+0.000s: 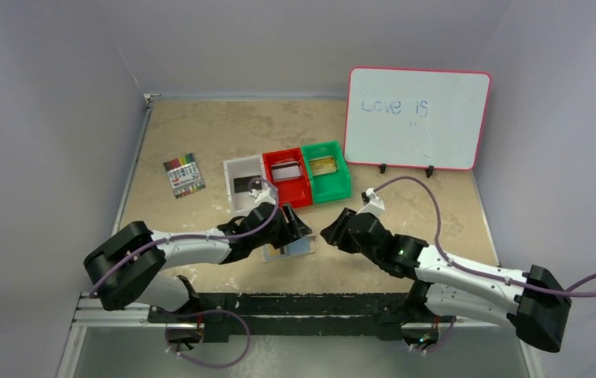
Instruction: Take the credit cards out of the card holder
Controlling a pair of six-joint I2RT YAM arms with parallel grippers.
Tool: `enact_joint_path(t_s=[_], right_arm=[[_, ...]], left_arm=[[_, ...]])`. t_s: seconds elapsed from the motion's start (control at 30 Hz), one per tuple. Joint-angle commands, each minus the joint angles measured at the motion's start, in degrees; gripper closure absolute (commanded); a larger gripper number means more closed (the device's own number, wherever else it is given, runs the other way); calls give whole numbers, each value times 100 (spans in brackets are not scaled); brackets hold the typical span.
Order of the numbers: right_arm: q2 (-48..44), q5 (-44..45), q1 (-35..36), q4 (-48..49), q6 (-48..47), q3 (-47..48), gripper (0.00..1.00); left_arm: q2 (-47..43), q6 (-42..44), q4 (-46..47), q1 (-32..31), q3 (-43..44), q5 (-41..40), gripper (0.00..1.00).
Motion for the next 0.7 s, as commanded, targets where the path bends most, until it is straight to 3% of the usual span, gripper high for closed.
enact_joint_path(t_s=[0.0, 0.2, 0.5, 0.67], right_arm=[[-214, 210, -22, -14, 155, -107, 52], [-294, -20, -20, 646, -67, -290, 40], [226, -237, -27, 1152, 548, -516, 40], [449, -568, -30, 2968, 1286, -1176, 40]], left_arm=[[126, 191, 140, 33, 221, 117, 44], [310, 244, 109, 30, 270, 212, 44], [-91, 336, -143, 30, 213, -131, 43], [-307, 389, -181, 35, 125, -189, 44]])
